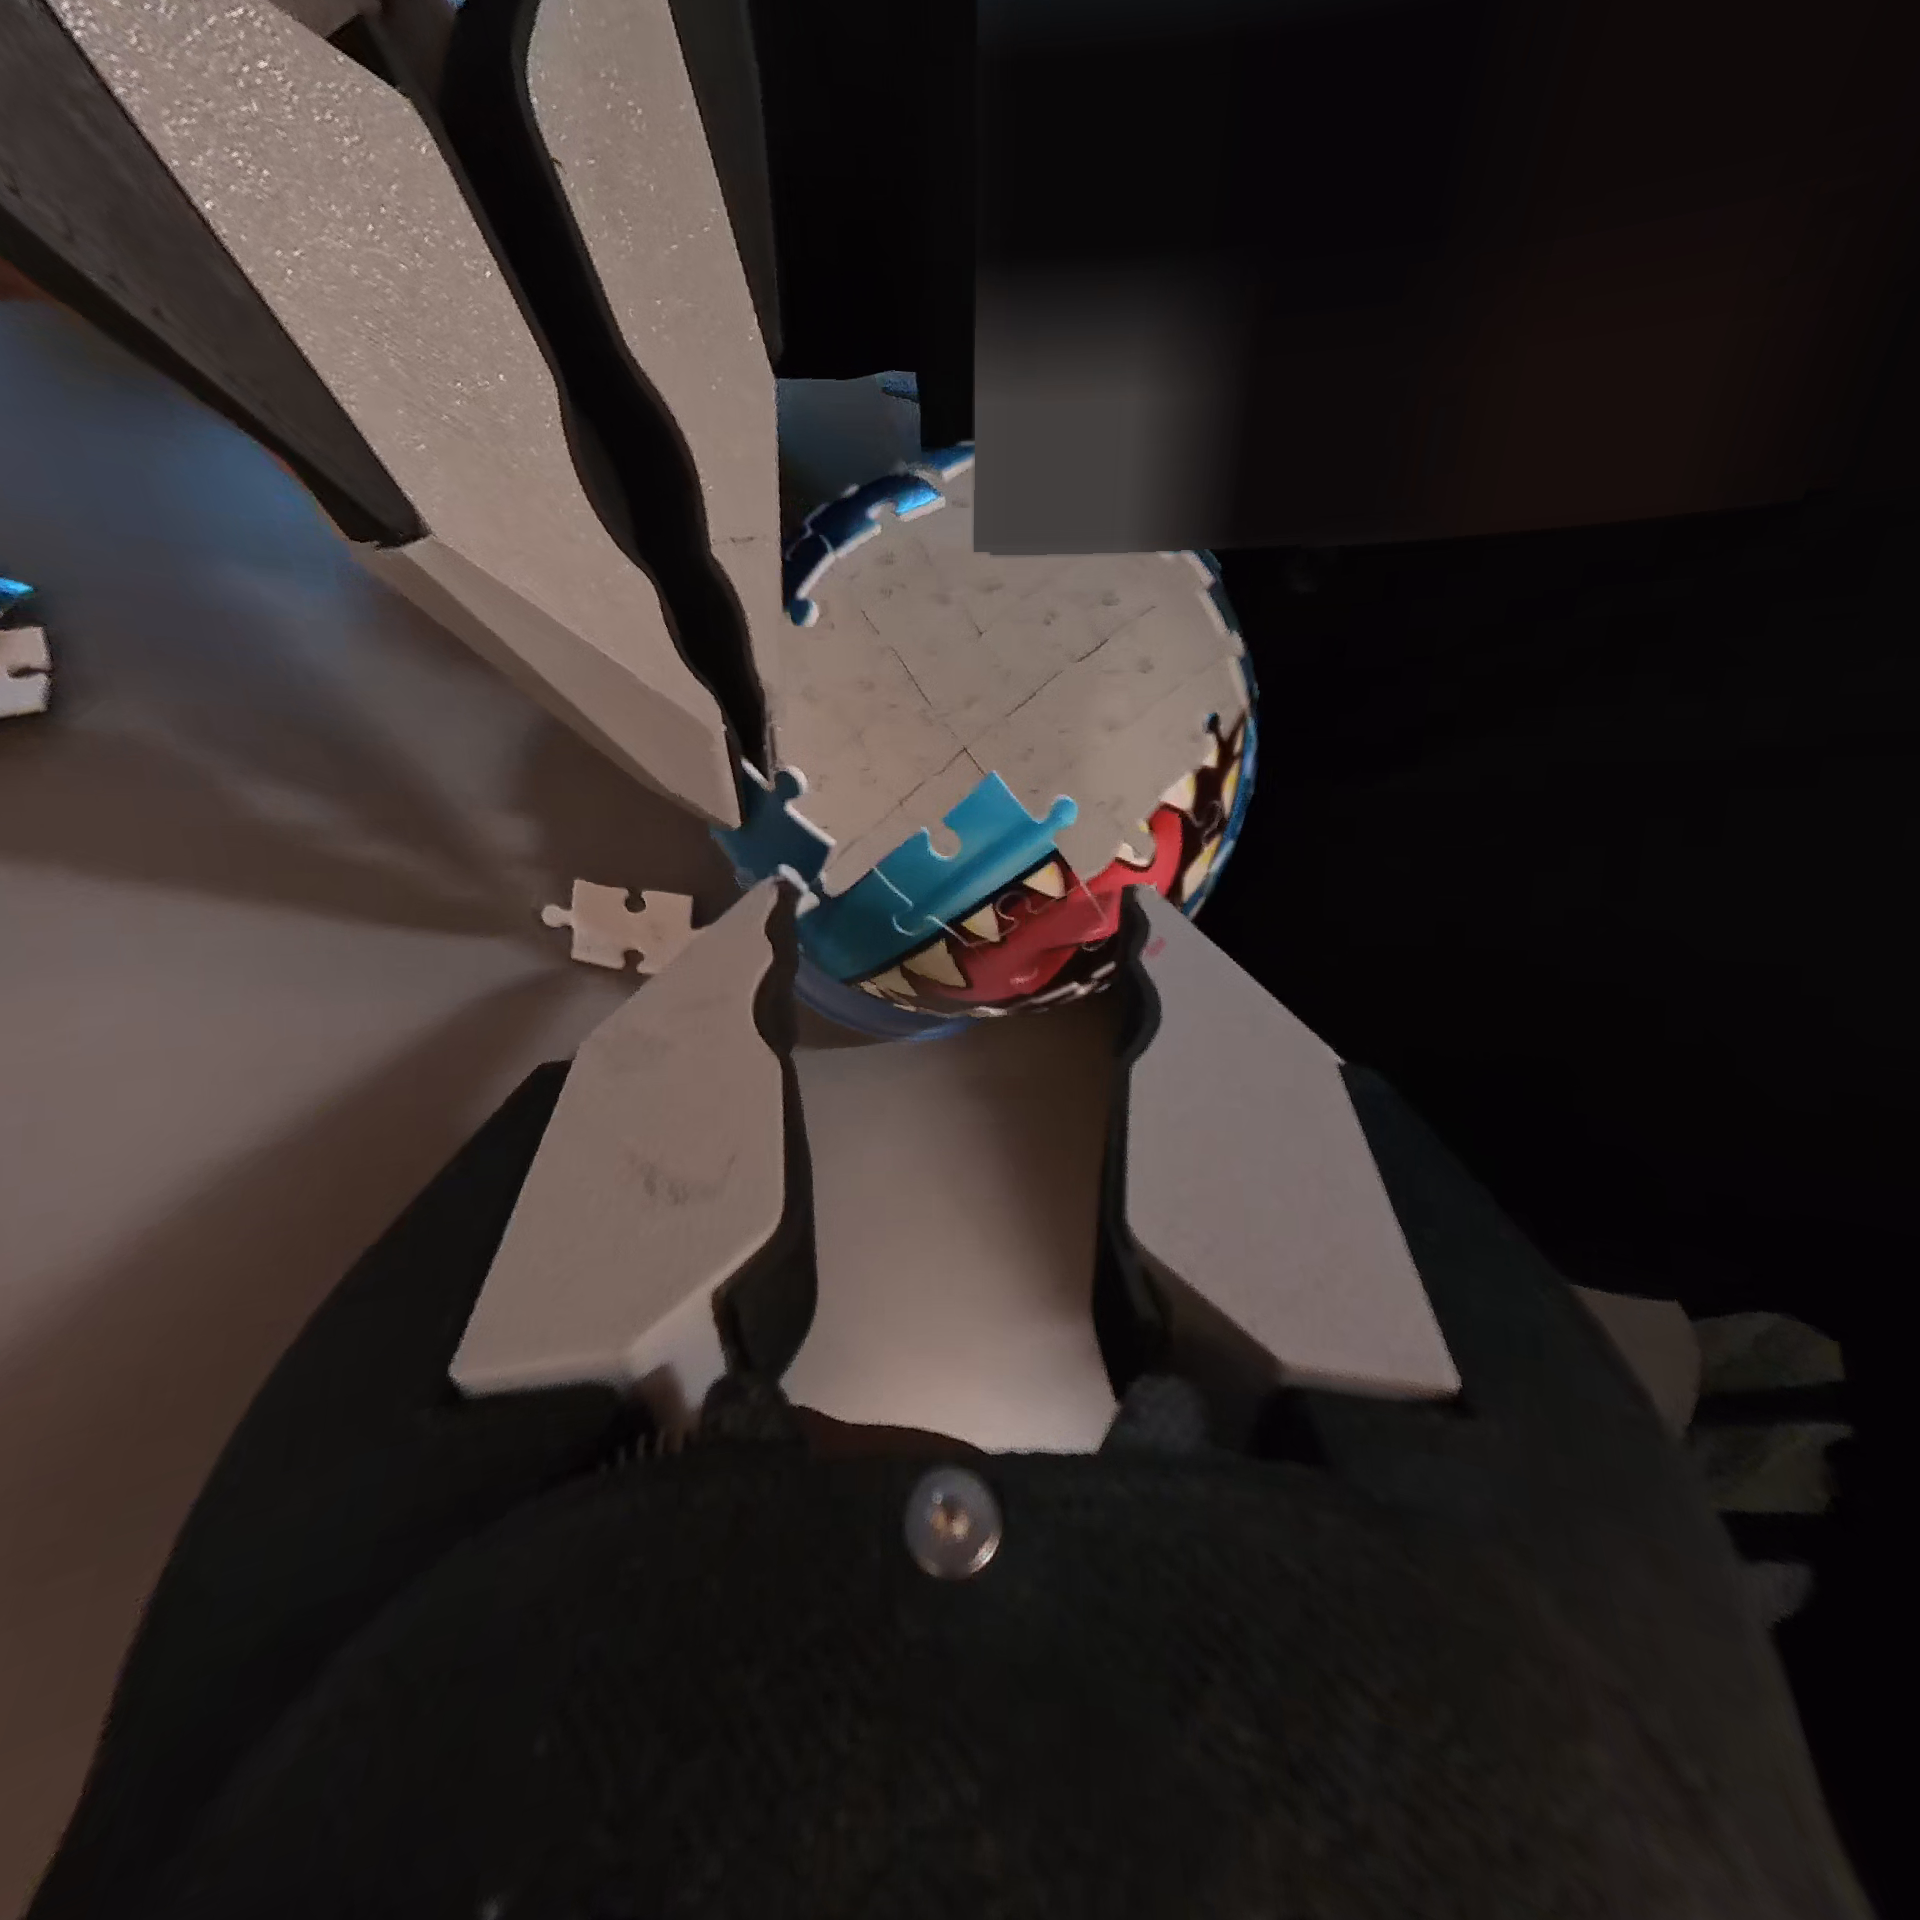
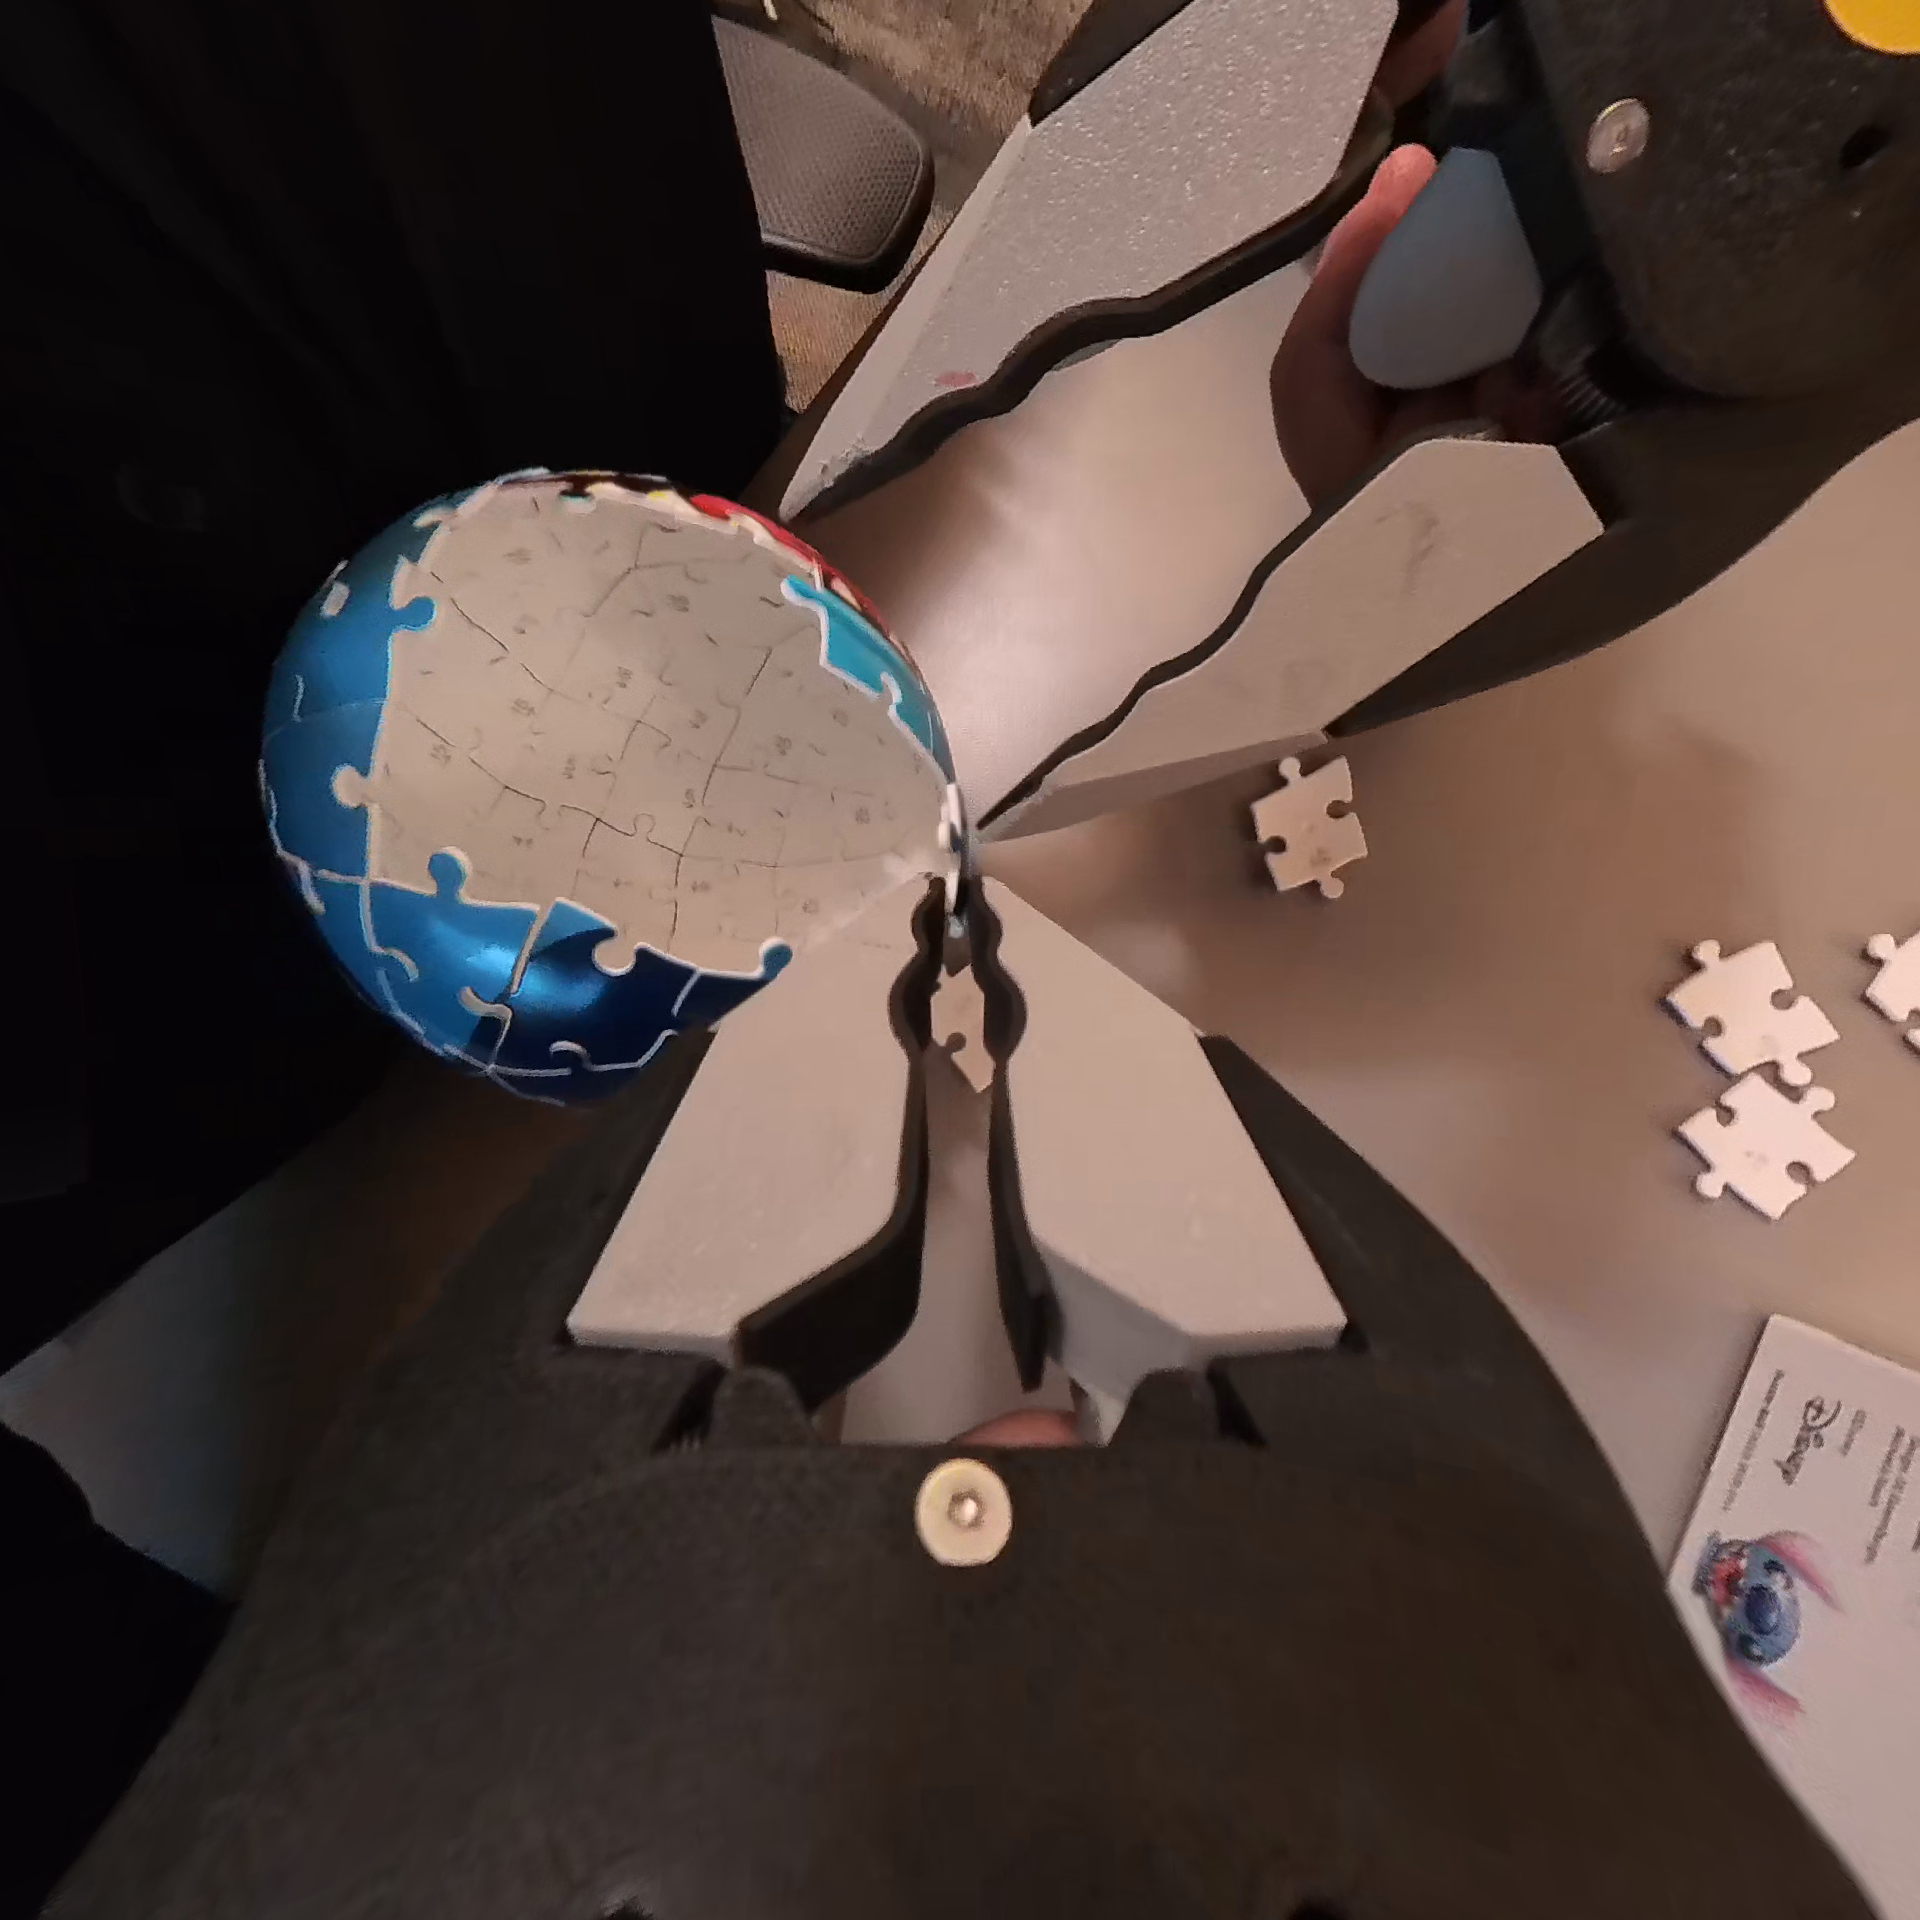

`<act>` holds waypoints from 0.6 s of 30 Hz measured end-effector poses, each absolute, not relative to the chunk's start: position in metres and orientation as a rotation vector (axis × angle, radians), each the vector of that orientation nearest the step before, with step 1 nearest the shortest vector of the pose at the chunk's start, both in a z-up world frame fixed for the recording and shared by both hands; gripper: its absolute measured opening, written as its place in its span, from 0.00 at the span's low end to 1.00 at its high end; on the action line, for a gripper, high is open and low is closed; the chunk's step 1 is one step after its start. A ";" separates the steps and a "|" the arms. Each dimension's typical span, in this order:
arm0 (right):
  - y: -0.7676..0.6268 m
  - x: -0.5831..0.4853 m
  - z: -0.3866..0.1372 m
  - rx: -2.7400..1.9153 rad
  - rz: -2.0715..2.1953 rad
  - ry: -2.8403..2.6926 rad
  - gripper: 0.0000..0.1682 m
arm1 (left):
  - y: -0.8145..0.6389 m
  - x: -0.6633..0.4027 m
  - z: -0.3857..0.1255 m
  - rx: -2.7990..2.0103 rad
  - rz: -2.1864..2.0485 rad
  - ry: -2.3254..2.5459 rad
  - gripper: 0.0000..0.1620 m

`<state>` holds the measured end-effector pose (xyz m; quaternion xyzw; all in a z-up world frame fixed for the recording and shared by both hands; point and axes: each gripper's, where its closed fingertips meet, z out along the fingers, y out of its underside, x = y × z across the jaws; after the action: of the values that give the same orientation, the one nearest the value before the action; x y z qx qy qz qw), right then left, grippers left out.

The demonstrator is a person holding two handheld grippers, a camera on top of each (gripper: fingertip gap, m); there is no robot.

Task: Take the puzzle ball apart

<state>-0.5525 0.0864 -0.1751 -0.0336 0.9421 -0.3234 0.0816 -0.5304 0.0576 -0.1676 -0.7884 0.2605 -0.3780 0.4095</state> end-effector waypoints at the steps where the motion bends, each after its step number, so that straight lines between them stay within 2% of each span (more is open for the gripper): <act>1: 0.088 -0.552 -0.175 -0.085 -0.973 2.814 0.00 | 0.060 -0.530 -0.167 -1.985 -0.956 0.658 0.37; 18: 0.089 -0.541 -0.176 -0.140 -0.932 2.843 0.02 | 0.063 -0.524 -0.166 -1.978 -0.967 0.717 0.38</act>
<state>-0.5414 0.0889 -0.1760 -0.0466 0.9466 -0.3104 0.0733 -0.5242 0.0627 -0.1659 -0.7825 0.2835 -0.3825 0.4013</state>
